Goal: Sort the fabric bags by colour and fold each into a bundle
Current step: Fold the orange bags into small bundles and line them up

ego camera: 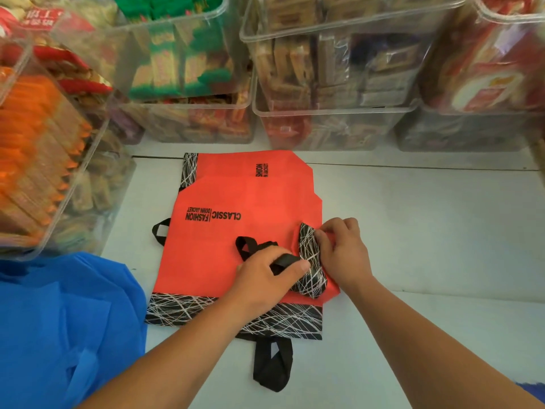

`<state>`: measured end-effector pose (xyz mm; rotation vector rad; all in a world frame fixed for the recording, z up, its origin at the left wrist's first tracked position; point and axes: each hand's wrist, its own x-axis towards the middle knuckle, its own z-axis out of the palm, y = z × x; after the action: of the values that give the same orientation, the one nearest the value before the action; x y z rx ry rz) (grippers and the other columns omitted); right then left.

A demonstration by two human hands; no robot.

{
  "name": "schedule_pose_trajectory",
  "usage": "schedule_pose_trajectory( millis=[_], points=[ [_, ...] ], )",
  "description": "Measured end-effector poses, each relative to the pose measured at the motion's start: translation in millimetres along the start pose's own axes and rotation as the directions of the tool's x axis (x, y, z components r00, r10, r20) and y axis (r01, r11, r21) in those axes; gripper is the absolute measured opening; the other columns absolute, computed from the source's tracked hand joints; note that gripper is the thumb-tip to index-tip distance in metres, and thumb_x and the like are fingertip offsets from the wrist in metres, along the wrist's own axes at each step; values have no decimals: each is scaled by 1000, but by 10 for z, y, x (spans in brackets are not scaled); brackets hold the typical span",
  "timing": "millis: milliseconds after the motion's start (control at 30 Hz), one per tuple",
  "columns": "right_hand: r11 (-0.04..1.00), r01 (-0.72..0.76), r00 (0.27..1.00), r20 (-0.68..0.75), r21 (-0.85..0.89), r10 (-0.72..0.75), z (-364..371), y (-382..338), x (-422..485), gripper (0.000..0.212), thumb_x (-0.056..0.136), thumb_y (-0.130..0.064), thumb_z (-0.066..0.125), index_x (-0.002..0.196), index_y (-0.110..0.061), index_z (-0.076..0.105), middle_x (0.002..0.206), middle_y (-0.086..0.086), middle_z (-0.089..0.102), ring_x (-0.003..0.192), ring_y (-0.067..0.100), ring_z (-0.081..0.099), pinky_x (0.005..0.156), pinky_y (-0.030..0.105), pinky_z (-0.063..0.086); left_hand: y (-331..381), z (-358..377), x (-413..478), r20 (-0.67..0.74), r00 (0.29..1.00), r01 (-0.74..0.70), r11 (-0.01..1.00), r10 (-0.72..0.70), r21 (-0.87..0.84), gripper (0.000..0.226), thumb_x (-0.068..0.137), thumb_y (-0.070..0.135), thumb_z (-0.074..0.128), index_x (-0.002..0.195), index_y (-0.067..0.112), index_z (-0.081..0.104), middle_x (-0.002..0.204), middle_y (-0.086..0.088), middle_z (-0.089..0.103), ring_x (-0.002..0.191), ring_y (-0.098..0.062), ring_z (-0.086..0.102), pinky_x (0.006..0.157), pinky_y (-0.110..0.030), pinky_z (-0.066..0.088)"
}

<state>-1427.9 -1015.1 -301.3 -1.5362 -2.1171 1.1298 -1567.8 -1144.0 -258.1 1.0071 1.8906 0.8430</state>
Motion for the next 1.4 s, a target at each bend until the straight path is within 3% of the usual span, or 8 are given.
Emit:
schedule_pose_trajectory(
  millis=[133, 300, 533, 667, 767, 867, 1000, 1400],
  points=[
    [999, -25, 999, -21, -48, 24, 8, -25, 35, 17, 102, -39, 57, 104, -23, 61, 110, -3, 43, 71, 20, 54, 70, 30, 39, 25, 22, -55, -32, 999, 7, 978, -14, -207, 14, 90, 32, 79, 90, 22, 71, 74, 15, 63, 70, 0, 57, 67, -17, 47],
    [989, -16, 999, -31, -148, 12, 35, -76, 37, 19, 105, -45, 48, 103, -28, 54, 109, -4, 43, 70, 27, 52, 66, 34, 38, -113, 129, -155, -131, 984, 108, 986, -125, -131, 15, 92, 37, 76, 99, 29, 65, 81, 12, 65, 72, -4, 59, 70, -24, 52],
    [967, -31, 999, -41, -254, 21, 84, -88, 9, 28, 105, -50, 46, 111, -25, 59, 112, 0, 47, 71, 29, 47, 67, 35, 37, -368, -18, -262, -257, 966, 90, 900, 25, 426, 34, 90, 59, 63, 117, 39, 64, 92, 16, 65, 95, -9, 57, 88, -38, 34],
    [953, -44, 997, -76, -300, 22, 160, -108, -35, 32, 106, -48, 45, 112, -19, 59, 117, 4, 49, 70, 28, 46, 64, 35, 36, -263, -191, -395, -339, 888, -121, 868, 312, 482, 36, 84, 34, 66, 119, 28, 69, 124, 15, 62, 119, -12, 54, 100, -48, 35],
    [953, -43, 998, -60, -301, 27, 151, -116, -21, 32, 105, -48, 46, 111, -19, 58, 116, 4, 51, 78, 35, 58, 65, 36, 38, -103, -51, -456, -75, 814, -432, 687, 576, 585, 41, 95, 25, 64, 134, 16, 66, 148, 2, 56, 139, -17, 47, 114, -46, 32],
    [971, -7, 1000, -9, -240, 5, 83, -56, -2, 29, 102, -50, 51, 108, -22, 59, 111, 2, 54, 86, 35, 63, 68, 35, 40, -242, 189, -445, 177, 865, -488, 702, 470, 518, 49, 109, 41, 42, 151, 19, 51, 164, 5, 38, 156, -9, 22, 127, -47, 17],
    [965, 25, 1000, -5, -263, -27, 89, -28, -11, 31, 103, -51, 50, 108, -21, 59, 111, 2, 54, 77, 31, 57, 66, 34, 39, -500, 226, -456, 143, 887, -453, 771, 438, 447, 46, 111, 39, 39, 153, 24, 48, 163, 10, 37, 155, -3, 18, 129, -40, 13],
    [934, 134, 984, -63, -331, -164, 160, -10, -62, 32, 102, -51, 51, 117, -23, 58, 118, 2, 48, 85, 33, 65, 65, 35, 45, -765, 249, -446, 231, 856, -495, 604, 463, 624, 49, 109, 40, 38, 156, 26, 43, 167, 11, 28, 157, -7, 12, 127, -48, 20]
  ],
)
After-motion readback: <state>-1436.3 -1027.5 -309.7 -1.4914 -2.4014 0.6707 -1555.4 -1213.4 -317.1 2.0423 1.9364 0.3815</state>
